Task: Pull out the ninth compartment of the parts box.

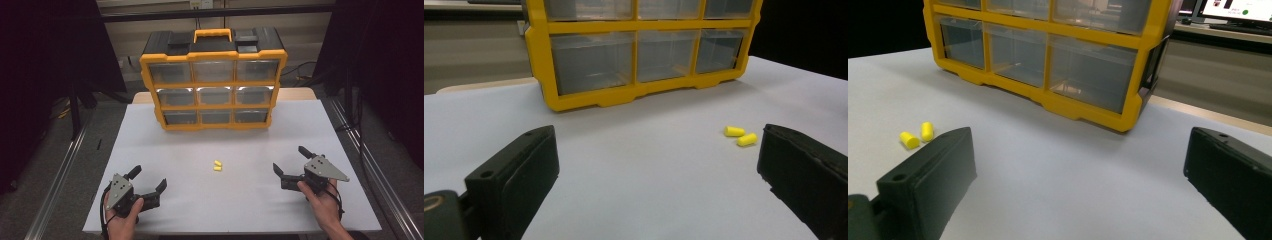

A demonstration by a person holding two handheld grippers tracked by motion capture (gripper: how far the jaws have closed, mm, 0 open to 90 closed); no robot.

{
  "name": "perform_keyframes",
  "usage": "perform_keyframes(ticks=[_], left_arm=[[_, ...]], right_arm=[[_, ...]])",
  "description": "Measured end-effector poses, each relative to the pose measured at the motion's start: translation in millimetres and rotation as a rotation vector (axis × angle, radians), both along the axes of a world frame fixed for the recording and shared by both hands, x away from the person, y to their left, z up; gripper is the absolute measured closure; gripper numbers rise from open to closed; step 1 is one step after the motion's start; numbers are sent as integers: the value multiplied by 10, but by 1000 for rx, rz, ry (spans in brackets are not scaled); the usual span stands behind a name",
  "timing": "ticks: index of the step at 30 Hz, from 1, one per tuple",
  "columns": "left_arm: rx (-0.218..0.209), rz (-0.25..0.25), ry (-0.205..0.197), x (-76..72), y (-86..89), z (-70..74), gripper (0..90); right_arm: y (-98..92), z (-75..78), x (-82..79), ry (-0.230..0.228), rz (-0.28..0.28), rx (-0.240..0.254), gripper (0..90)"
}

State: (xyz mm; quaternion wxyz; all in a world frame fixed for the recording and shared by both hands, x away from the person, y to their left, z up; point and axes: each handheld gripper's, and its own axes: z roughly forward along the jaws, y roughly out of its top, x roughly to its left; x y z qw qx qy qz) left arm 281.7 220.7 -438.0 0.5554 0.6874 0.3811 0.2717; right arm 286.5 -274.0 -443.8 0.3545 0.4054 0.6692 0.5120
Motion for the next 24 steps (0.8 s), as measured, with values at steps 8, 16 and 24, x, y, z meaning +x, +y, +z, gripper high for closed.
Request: perform_keyframes(ticks=[8,16,24], left_arm=[[-2,-6,-10,16,-9,9,33],[-3,2,-5,21,5,3,33],[-3,5,-4,26,3,1,33]], right_arm=[[132,24,145,19,28,-6,7],[232,62,282,36,60,-12,4],[380,84,457,33,76,-10,0]])
